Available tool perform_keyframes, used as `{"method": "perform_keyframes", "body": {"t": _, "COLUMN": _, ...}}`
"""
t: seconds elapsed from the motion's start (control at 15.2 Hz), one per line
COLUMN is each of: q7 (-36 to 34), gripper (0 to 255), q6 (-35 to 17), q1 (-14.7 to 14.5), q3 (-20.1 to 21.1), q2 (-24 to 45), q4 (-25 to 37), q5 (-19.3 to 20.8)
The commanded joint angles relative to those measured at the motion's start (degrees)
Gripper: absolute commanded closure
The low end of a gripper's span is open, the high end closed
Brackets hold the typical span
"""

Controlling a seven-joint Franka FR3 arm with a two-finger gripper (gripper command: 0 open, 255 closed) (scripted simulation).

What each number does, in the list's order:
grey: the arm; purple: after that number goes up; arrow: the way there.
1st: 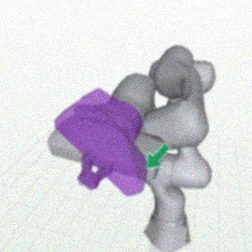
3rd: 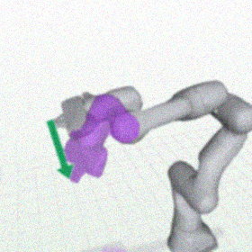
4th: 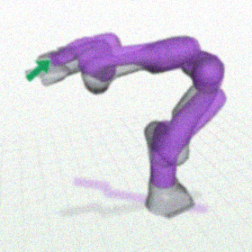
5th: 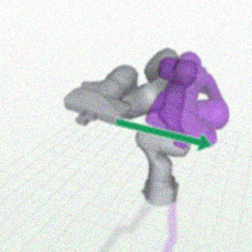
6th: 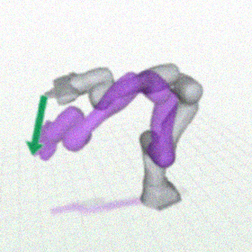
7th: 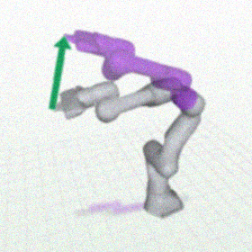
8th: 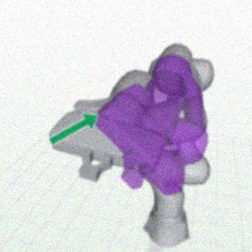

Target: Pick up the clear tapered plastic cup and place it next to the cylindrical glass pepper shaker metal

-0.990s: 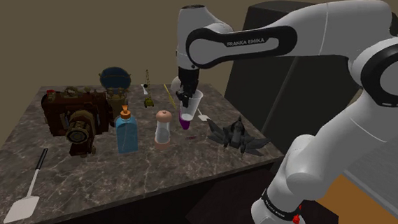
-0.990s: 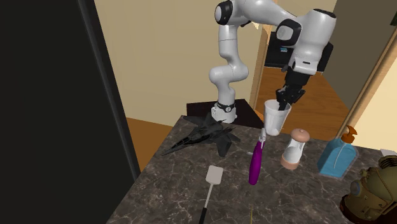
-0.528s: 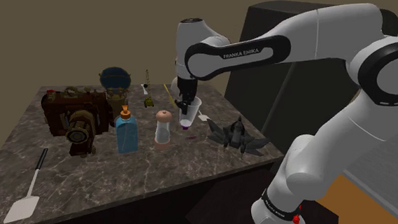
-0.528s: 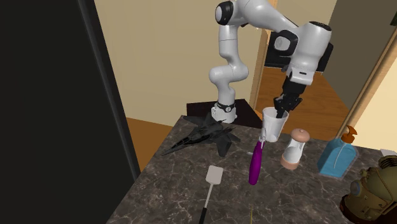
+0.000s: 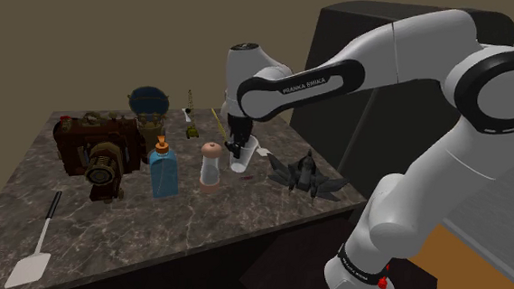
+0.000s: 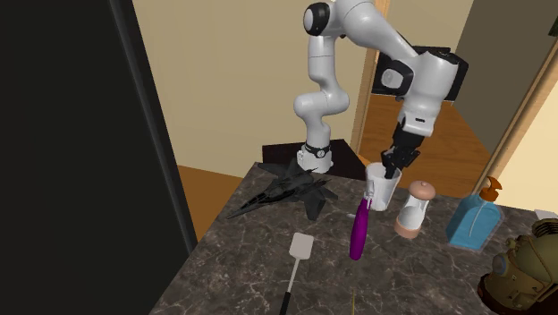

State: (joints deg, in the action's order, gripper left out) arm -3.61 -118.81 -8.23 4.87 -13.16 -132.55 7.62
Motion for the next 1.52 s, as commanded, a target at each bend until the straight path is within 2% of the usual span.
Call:
{"method": "perform_keyframes", "body": {"t": 0.0, "q7": -0.27, "gripper": 255, "q6": -1.63, "q1": 0.04, "q3": 0.02, "q2": 0.6, "q4": -1.0, "q5": 0.17}}
{"method": "perform_keyframes", "body": {"t": 0.59, "q7": -1.65, "gripper": 255, "q6": -8.81, "q1": 0.26, "q3": 0.12, "q2": 4.0, "q4": -4.88, "q5": 1.21}}
{"method": "perform_keyframes", "body": {"t": 1.12, "q7": -1.72, "gripper": 255, "q6": -9.16, "q1": 0.28, "q3": 0.13, "q2": 4.19, "q4": -5.04, "q5": 1.27}}
{"method": "perform_keyframes", "body": {"t": 1.19, "q7": -1.71, "gripper": 0, "q6": -9.2, "q1": 0.29, "q3": 0.12, "q2": 4.17, "q4": -5.1, "q5": 1.27}}
{"method": "perform_keyframes", "body": {"t": 1.45, "q7": -1.67, "gripper": 0, "q6": -9.21, "q1": 0.3, "q3": 0.09, "q2": 4.09, "q4": -5.19, "q5": 1.27}}
